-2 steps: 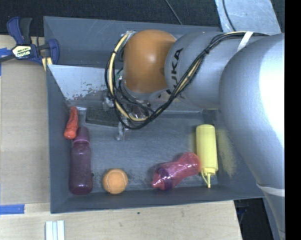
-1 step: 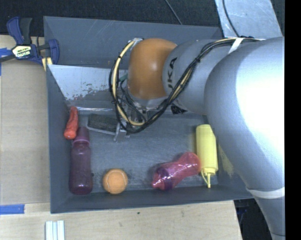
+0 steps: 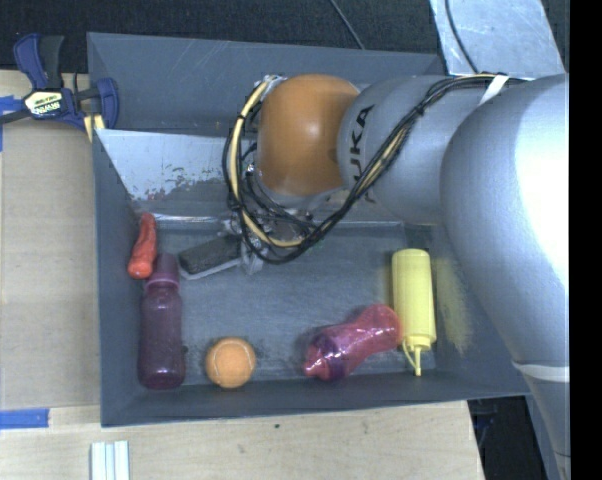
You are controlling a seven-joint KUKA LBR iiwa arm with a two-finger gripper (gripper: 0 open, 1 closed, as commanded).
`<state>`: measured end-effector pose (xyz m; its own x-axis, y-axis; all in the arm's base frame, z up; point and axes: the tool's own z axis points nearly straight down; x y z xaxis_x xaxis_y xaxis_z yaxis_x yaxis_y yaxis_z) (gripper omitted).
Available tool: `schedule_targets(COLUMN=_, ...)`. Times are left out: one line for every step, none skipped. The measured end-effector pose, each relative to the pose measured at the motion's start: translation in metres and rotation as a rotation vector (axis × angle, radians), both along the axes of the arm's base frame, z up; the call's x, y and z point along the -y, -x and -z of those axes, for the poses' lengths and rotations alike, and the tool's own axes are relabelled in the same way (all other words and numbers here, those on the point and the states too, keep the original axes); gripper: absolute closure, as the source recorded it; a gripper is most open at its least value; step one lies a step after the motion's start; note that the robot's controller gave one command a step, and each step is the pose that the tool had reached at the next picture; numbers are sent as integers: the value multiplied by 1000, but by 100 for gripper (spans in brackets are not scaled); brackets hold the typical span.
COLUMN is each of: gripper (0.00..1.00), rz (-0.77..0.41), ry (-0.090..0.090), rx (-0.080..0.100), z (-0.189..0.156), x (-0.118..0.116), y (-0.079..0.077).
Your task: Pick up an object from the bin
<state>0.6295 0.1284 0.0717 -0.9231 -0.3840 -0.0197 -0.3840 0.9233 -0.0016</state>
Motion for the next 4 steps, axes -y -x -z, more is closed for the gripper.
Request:
schedule_targets(gripper=100, rz=2, ry=0, rx=0, z=0, x=0, y=0)
schedule_targets(gripper=100, rz=2, ry=1, rx=-7, z=-12, x=0, y=2)
schedule_targets(gripper=100, rz=6, ry=-1, rx=-3, z=-31, x=1, y=1)
schedule_targets(gripper=100, rz=7, ry=1, rx=-12, z=-56, x=1, y=4)
